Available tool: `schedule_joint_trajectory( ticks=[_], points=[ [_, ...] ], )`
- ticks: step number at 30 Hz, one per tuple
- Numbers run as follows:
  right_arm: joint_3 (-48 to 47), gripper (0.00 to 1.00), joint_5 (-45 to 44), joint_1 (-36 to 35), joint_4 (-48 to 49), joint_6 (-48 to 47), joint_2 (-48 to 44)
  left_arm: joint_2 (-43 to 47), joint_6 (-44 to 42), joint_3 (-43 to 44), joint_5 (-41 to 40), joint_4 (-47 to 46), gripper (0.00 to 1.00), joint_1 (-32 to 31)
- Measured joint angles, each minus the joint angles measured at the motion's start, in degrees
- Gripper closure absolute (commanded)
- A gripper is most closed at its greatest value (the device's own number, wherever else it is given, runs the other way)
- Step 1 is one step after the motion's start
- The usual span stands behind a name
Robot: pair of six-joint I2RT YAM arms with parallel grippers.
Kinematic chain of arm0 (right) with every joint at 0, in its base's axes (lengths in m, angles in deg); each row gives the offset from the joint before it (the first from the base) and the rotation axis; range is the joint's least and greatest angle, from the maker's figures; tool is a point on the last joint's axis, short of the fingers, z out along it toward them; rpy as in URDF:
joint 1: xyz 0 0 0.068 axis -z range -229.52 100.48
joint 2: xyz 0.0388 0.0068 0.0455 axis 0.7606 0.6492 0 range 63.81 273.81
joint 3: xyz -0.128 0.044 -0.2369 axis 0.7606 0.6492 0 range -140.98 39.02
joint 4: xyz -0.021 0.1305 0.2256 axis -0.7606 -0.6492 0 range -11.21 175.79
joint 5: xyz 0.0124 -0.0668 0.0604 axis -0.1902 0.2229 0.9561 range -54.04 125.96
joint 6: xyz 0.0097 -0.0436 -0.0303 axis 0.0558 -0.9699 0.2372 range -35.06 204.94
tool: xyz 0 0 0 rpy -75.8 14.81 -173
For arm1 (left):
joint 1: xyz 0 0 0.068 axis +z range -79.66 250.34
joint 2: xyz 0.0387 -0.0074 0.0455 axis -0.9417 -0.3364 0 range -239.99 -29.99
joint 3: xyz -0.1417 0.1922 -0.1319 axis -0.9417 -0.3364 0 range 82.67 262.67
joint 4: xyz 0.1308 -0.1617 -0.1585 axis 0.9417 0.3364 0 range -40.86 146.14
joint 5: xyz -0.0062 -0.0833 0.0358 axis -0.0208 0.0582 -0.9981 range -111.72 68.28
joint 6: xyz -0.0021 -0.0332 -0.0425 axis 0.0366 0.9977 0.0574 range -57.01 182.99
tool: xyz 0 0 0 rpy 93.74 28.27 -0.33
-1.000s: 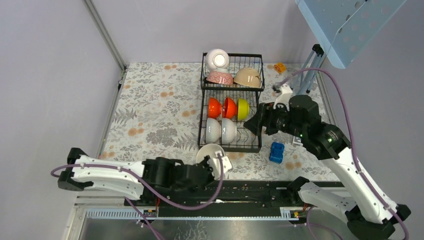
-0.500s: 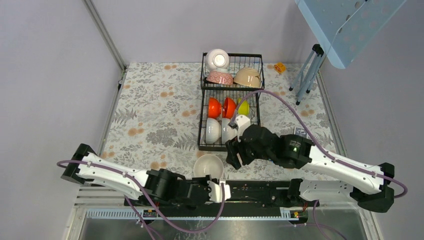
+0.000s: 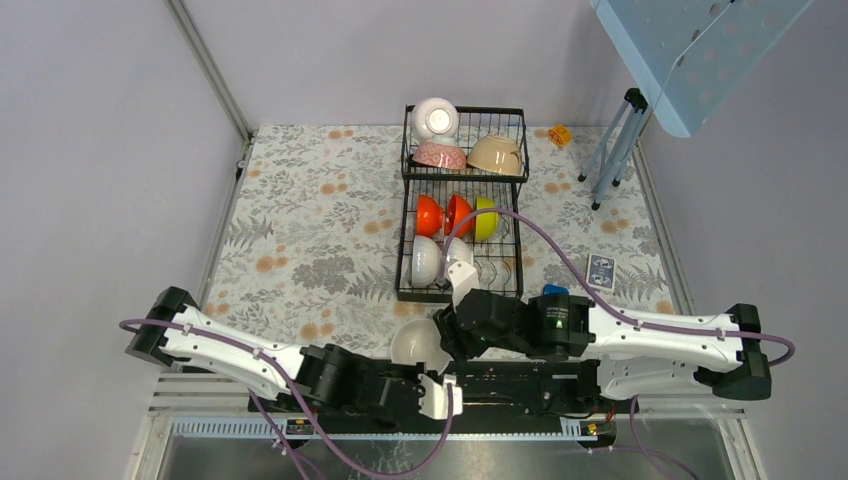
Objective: Unload the bowls from the dish rack
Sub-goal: Place the bowl at the center of the board.
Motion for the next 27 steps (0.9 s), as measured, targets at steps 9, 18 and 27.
schedule_joint_trajectory(
  ticks=[9, 18, 27],
  points=[
    [1.88, 0.50, -2.16, -0.04, 4.81, 2.58, 3.10, 0.00, 0.22, 0.00, 0.04, -1.11, 1.00, -0.92],
    [2.86, 0.58, -4.70, -0.07, 6.16, 3.69, 4.61, -0.28, 1.31, -0.74, -0.17, -2.16, 1.00, -2.16],
    [2.86, 0.64, -4.72, -0.11, 5.97, 3.82, 7.54, -0.44, 2.47, -0.74, -0.98, -2.51, 1.00, -2.34]
  ],
)
